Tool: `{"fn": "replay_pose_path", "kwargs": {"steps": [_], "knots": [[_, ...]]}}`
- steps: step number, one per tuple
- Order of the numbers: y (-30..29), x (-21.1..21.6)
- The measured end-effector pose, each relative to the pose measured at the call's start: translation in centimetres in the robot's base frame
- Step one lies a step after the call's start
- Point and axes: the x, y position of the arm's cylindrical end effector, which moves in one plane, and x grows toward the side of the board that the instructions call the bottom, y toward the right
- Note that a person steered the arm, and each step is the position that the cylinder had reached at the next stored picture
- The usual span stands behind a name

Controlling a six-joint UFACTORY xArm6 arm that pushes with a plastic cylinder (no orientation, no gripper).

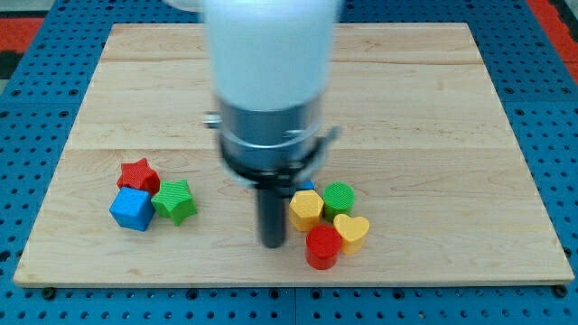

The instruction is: Tap the yellow hexagon

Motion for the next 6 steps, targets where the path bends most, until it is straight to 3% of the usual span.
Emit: {"fn": "replay_pose_path", "kwargs": {"steps": [1, 3, 6], "knots": [[-4.2, 2.9], [2.0, 4.4], [3.2, -1.4]]}}
